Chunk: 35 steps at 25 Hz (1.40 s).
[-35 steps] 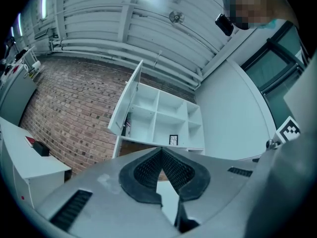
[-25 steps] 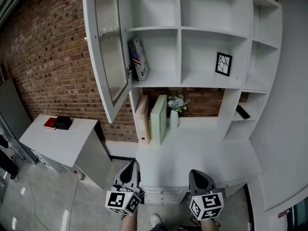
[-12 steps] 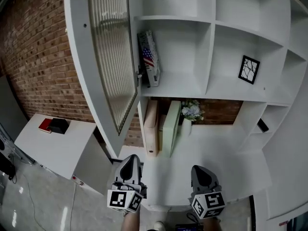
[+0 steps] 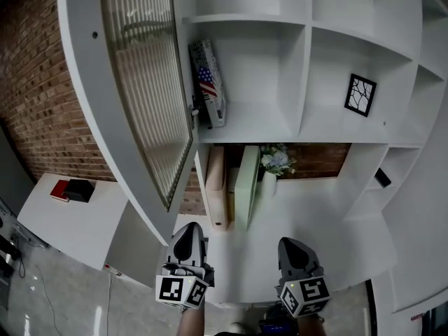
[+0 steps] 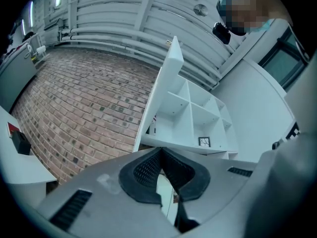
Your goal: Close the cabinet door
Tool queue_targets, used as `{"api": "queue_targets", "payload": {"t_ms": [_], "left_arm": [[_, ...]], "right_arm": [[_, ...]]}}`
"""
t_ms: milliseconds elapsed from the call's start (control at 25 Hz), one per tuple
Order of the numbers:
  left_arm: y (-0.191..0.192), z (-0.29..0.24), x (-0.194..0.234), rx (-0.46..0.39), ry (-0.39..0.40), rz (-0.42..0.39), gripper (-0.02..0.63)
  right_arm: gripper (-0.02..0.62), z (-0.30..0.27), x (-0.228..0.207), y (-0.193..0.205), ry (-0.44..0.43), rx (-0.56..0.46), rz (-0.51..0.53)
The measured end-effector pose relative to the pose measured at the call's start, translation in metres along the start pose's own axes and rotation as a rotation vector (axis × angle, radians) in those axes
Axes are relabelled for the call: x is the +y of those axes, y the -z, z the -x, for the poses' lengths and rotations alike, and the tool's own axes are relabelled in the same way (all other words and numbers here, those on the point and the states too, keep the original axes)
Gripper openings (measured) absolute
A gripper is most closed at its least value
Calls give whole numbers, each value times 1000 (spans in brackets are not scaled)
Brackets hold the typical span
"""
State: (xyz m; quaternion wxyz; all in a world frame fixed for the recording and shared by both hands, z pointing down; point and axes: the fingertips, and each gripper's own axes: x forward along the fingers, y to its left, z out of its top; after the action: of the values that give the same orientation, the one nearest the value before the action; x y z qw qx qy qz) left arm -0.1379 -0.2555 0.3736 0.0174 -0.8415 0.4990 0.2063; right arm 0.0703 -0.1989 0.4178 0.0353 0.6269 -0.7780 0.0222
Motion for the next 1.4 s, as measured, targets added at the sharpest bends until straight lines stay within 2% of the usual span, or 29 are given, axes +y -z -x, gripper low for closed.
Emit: {"api": "queue_targets", "payload": {"t_ms": [440,560,720,800,840,880,920,1200,1400], "left_arm": [[-45,3,8,-161,-57,-15,8],[-49,4,8,-180,-50,2,8],[-52,6,6,-197,-52,-20,13],[-55,6,5,-204,-51,-27,30],[-59,5,4,-206,-49,-31,79],[-62,5,3,-210,-49,-37,124],[-66,5,3,-214,-51,-47,130],[-84,13,3,-261,-87,-139,130],[-94,14,-8,-293,-63,-179,107]], "right_arm": [[0,-15,15,-17,-86,-27,44],[0,-19,15,-17,-100,-28,48],[0,-24,16,-11,-125,-22,50],[0,-26,17,-12,-142,-23,51],[0,-26,18,-13,-148,-23,49],[0,-27,19,-14,-153,-22,48],[0,-28,20,-15,-157,-19,47],[0,-27,25,-16,-175,-21,45],[0,-24,28,-13,-177,-24,42]]}}
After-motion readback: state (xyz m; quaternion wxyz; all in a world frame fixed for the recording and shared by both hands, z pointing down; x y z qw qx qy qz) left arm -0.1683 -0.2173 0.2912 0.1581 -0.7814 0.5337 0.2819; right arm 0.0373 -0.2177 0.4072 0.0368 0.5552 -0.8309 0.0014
